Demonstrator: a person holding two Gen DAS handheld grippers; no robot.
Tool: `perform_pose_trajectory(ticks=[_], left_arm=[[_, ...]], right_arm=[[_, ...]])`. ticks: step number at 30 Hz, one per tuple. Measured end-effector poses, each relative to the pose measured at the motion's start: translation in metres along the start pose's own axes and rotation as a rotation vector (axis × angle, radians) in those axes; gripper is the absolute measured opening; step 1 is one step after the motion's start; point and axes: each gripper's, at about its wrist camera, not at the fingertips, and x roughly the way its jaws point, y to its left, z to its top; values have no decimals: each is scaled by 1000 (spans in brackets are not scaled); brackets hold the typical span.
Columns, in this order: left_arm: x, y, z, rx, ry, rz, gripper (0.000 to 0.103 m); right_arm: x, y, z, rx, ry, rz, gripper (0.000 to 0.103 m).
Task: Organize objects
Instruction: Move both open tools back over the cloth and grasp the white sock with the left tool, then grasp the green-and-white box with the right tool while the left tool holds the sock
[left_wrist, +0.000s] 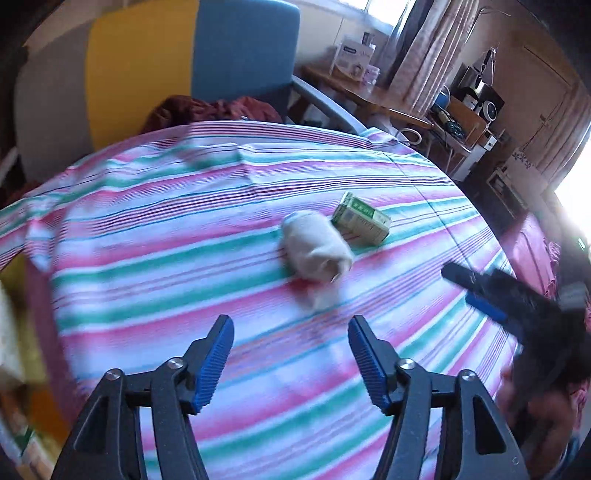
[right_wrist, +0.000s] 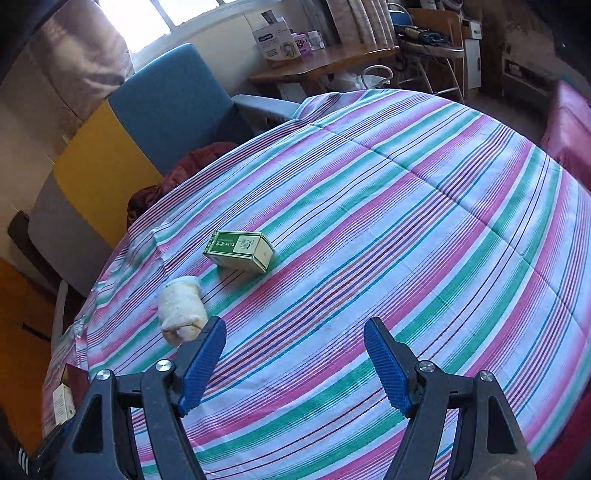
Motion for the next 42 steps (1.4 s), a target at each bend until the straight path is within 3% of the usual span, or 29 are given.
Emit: perform_pose_trajectory(ticks=[8, 12, 14, 16, 18, 23, 31, 33, 38, 42], left_arm=[[63, -19, 48, 1, 52, -1, 77], [95, -20, 59, -9, 88, 39, 78], [109, -18, 63, -20, 105, 49, 75], [117, -14, 62, -25, 124, 3, 66], [108, -14, 56, -22, 109, -19, 55], [65, -10, 22, 36, 53, 11, 54], [1, 5, -59, 62, 24, 51, 54], [-13, 10, -72, 51, 11, 39, 54], [-47, 22, -84, 36, -43, 21, 54], [-69, 31, -86, 27, -95, 19, 54]], right_arm=[[8, -5, 0, 45, 43, 34, 80], [10, -6, -1, 51, 56, 44, 80], [11, -8, -1, 59, 58, 45, 80], [12, -9, -1, 64, 62, 41, 80], [13, -9, -1, 62, 67, 41, 80], [14, -7, -1, 50, 65, 39, 80], [20, 0, -8, 6, 92, 15, 80], [22, 4, -10, -11, 106, 11, 84], [24, 16, -7, -28, 122, 13, 91], [32, 38, 16, -33, 69, -24, 99]])
